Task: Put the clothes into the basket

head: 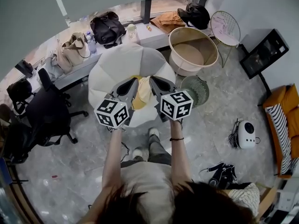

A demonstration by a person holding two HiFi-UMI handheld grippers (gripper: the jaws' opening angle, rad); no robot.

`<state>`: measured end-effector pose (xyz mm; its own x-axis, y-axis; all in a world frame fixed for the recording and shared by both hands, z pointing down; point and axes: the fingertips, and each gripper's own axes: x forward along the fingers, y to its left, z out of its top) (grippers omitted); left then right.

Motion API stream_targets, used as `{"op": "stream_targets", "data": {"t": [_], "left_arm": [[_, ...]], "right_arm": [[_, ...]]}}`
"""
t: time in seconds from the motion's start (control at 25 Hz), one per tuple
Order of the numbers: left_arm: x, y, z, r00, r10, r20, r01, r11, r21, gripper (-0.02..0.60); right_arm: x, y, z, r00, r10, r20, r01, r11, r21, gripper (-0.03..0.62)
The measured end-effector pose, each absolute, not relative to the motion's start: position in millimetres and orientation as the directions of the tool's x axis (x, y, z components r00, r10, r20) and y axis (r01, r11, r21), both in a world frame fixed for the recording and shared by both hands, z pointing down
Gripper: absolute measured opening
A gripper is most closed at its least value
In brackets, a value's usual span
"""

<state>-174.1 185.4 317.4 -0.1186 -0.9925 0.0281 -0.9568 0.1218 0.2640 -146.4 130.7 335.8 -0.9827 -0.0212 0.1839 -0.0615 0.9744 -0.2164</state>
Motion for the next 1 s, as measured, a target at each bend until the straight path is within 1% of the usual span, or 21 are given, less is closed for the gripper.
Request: {"op": "stream_targets", "data": {"t": [0.32, 0.56, 0.88, 1.0], "left_arm": [[-188.7, 122.5, 321.3, -0.129, -0.991, 0.043, -0.953, 0.136, 0.269, 0.011], [-205.3, 90.5, 321.7, -0.174, -0.984, 0.04, -0.949, 0.178, 0.26, 0.011], [-218.7, 71.4, 318.5, -0.247, -0.968, 0.041, -0.936, 0.249, 0.25, 0.011], [-222.3, 75.1, 324.7, -0.269, -0.962, 0.048, -0.92, 0.272, 0.282, 0.011]], "right_arm": [[-169.8, 66.0, 334.7, -0.981, 0.008, 0.196, -0.035, 0.976, -0.217, 0.008], [-192.0, 34.0, 329.8, -0.983, 0.041, 0.18, 0.002, 0.978, -0.209, 0.008], [-206.5, 14.2, 325.5, -0.98, 0.111, 0.167, 0.075, 0.975, -0.208, 0.008], [-211.8, 14.2, 331.0, -0.976, 0.127, 0.177, 0.087, 0.973, -0.214, 0.008]]}}
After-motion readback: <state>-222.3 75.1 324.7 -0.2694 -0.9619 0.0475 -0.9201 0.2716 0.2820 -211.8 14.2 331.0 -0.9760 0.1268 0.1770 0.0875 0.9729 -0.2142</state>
